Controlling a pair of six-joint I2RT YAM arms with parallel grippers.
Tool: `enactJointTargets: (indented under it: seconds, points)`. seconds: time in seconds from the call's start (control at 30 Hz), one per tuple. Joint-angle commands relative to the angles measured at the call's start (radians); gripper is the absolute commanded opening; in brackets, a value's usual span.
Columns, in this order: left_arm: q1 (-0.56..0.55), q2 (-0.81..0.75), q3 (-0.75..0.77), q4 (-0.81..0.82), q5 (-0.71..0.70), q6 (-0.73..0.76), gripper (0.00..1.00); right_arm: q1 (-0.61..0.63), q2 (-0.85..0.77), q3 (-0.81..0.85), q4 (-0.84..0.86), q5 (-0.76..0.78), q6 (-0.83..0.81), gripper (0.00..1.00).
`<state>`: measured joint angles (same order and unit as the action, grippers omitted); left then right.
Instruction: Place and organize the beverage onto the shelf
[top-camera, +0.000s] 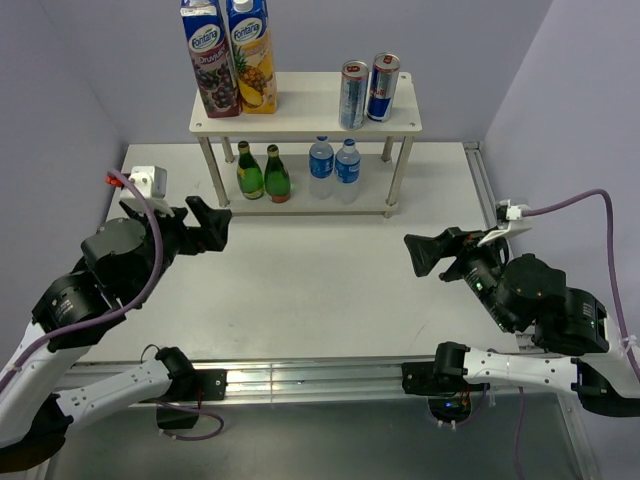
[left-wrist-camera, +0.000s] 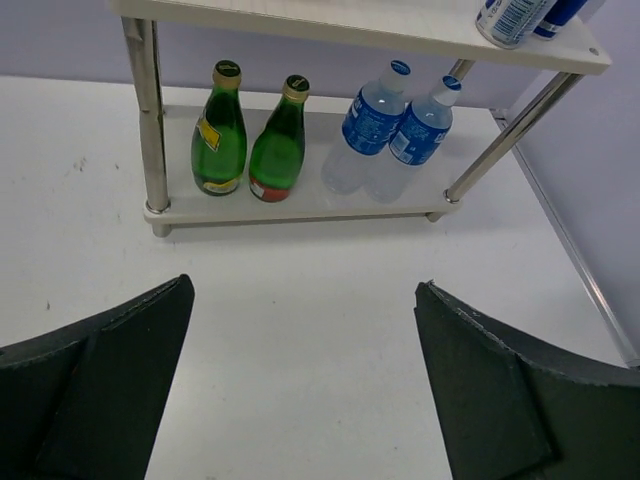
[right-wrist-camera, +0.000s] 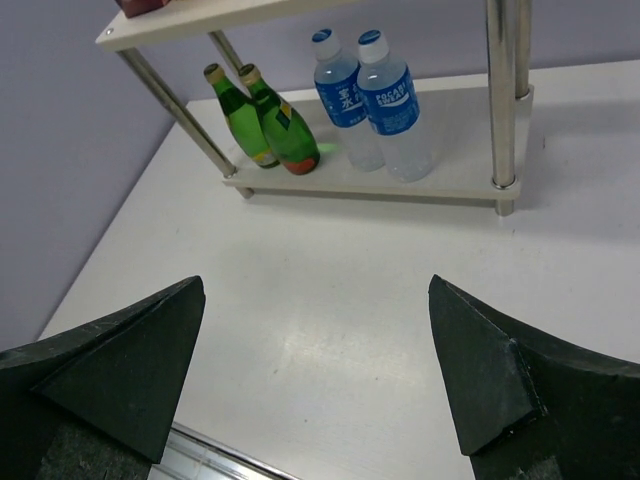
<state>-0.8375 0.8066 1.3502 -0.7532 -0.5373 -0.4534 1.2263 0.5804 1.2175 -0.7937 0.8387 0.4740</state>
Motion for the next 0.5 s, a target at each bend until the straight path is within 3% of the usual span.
enactJointTargets:
  seconds: [0.0, 0.47]
  points:
    - [-0.003, -0.014, -0.06, 0.058, 0.036, 0.117, 0.99, 0.002, 0.01, -0.013, -0.004, -0.036, -0.04, 1.0]
    - [0.003, -0.095, -0.22, 0.204, -0.023, 0.13, 0.99, 0.004, -0.011, -0.078, 0.085, -0.023, -0.098, 1.0]
